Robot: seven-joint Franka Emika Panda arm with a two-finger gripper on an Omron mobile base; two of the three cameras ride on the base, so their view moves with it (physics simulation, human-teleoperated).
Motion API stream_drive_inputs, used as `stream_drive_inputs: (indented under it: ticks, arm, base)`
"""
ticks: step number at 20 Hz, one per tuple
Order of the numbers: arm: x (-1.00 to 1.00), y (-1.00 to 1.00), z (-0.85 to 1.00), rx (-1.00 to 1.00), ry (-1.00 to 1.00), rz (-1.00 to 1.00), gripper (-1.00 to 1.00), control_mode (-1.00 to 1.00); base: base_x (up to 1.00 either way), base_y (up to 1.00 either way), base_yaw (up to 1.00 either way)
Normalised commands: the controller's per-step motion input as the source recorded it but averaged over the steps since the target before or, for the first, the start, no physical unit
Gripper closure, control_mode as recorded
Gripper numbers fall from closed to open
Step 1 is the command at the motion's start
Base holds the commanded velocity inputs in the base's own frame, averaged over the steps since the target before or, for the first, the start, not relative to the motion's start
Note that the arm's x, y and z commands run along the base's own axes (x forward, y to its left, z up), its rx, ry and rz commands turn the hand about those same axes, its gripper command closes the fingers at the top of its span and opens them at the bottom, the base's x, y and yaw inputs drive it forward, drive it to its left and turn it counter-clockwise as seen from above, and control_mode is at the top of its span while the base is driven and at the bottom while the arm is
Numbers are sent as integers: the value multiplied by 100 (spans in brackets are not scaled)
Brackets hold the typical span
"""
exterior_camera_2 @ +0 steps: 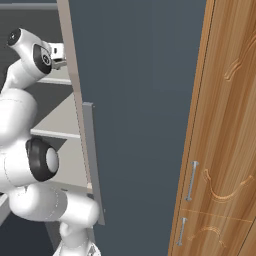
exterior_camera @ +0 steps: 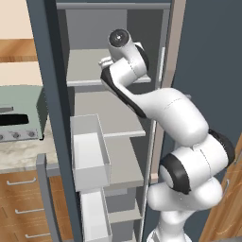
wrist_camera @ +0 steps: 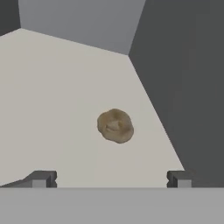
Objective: Take the bell pepper and garlic out of the freezer and place them in the tupperware container on the counter. Then put the tupperware containing the vegetables back in the freezer.
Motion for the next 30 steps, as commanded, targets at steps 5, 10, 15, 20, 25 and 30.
stream_drive_inputs:
  ticks: [5,10,15,20,25,30]
  arm:
    - [24,-8,-4,0,0,0,-100,-100]
    - [25,-10,-2,0,0,-2,-100,-100]
    - [24,-1,-6,0,1,-5,-100,-100]
    - [24,0,-9,0,1,-9,-100,-100]
    - [24,0,-8,0,1,-11,-100,-100]
    - [25,0,-8,3,0,-9,-100,-100]
  base:
    - [0,0,0]
    - [0,0,0]
    - [0,0,0]
    - [0,0,0]
    - [0,0,0]
    - [0,0,0]
